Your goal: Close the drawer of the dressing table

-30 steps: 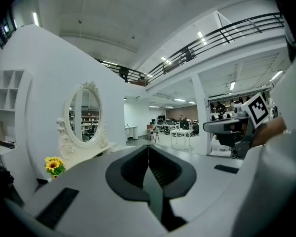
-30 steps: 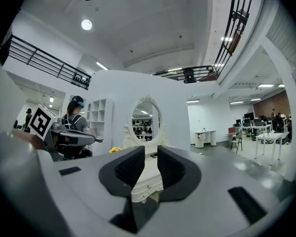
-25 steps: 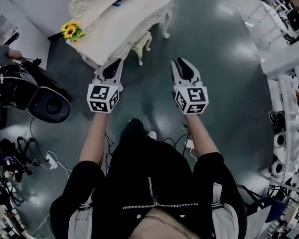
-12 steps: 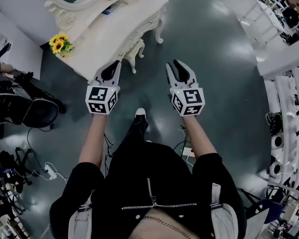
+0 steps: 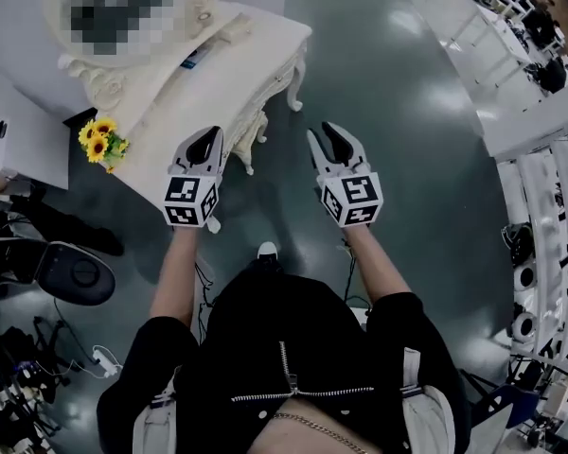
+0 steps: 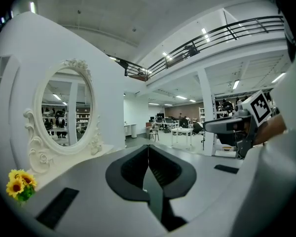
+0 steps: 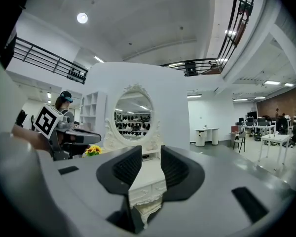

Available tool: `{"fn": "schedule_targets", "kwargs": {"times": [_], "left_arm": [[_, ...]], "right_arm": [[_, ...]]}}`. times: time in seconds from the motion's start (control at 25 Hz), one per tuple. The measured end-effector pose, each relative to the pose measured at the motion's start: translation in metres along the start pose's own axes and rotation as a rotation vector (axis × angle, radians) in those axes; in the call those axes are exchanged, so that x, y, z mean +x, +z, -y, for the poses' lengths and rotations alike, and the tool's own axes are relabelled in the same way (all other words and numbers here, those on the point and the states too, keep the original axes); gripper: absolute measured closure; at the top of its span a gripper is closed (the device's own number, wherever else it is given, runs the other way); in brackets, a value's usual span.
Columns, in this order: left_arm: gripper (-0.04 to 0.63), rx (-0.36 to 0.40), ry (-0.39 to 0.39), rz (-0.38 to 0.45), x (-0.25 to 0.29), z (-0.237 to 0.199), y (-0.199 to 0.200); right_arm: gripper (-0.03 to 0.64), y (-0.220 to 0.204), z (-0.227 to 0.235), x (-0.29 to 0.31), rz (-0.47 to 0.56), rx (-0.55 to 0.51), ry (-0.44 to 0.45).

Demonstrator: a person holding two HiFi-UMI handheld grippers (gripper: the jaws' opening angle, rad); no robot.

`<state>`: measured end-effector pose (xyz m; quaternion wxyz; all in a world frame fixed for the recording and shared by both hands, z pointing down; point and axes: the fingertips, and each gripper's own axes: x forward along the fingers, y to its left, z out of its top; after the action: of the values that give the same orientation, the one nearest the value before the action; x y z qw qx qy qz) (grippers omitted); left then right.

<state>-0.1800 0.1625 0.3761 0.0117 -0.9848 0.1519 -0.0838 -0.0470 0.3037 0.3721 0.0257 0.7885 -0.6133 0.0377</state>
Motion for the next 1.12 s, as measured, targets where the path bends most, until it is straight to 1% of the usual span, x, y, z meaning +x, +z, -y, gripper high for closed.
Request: {"fn": "schedule_targets", "kwargs": {"times": [0.24,0.64,0.76,0.92,1.04,1.12], "left_arm": [[0.574,0.001,0.003,0.005,0.045,-0.044,0.005],[0.574,-0.006,0.030,-0.016,0.104,-0.085,-0.001],[0.574,-0.014,0.067,-0.024,0.120,-0.103,-0.004],[0.574,-0.024,0.136,-0.028,0.148,-0.128,-0.003],[0.574,-0.044,0.200,-0.036,0.173,-0.151,-0.002],[0.574,-0.062,0.256,-0.042,0.183,-0.165,0.001]], "right_arm": [[0.502,0.001,0.016,0.060,0.000,0.011,0.005],[0.492,0.000,0.042,0.136,-0.009,0.014,0.055],[0.489,-0.001,0.053,0.166,-0.010,0.011,0.086],[0.488,0.007,0.074,0.214,0.004,0.004,0.140],[0.477,0.009,0.088,0.261,-0.005,0.001,0.200],[0.476,0.013,0.092,0.291,-0.015,-0.008,0.257]]}}
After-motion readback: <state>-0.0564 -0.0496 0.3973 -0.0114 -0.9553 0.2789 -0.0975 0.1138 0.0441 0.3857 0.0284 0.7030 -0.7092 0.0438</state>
